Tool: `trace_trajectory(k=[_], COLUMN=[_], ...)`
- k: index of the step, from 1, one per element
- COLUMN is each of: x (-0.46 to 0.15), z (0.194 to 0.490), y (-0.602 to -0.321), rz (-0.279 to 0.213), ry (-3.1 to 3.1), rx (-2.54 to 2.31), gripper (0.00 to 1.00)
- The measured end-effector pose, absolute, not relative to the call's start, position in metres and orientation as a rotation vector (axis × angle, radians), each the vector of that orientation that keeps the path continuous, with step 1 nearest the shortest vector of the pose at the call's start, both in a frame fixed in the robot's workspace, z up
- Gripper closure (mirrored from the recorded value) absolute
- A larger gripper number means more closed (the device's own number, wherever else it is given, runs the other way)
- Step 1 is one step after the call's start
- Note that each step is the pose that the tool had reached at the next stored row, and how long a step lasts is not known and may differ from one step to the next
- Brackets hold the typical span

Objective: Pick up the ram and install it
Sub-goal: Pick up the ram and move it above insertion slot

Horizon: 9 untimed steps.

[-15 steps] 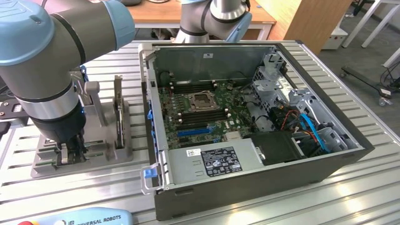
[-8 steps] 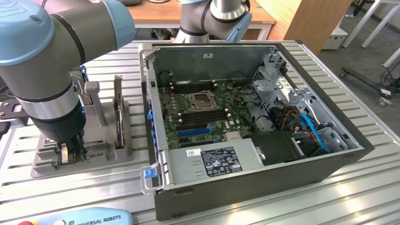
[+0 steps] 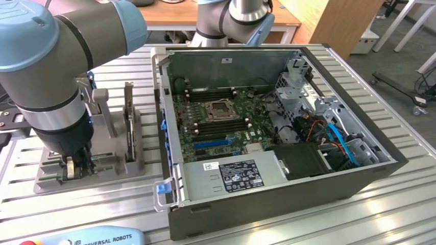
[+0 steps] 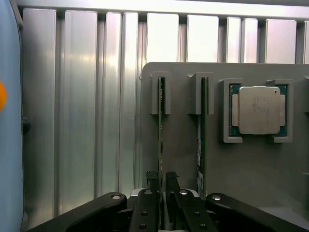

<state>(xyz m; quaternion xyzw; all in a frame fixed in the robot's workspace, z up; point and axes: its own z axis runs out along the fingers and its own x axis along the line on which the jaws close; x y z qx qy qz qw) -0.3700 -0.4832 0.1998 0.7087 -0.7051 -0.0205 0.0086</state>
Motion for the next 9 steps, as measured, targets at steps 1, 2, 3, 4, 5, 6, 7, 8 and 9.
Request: trace_trajectory(k=[1,2,3,4,5,6,7,8,9], x=[-0.37,-0.3698,-0.3698,-0.3698,-0.3698,-0.3698,-0.3698,-0.3698,-0.3698], z=[0.1997,0.1998,0.1998,0.1998,0.1998,0.1998,0.1998,0.1998,0.1998], y=[-0.4835,-0.4837,-0.4837,-0.4837,-0.4837,-0.4837,-0.4837,-0.4838,-0.4838], rz=[-0.064,-0.064,-0.064,-0.064,-0.064,-0.064,-0.064,-0.064,-0.064], ry=[-2.203,-2.203,-2.203,-2.203,-2.202,-2.201,-2.199,-2.198,-2.197], rx=[2.215,2.214,2.215,2.215,2.216,2.217,2.218,2.219,2.22], gripper=[0.8,0.8,0.8,0.8,0.8,0.8,0.8,0.8,0.8])
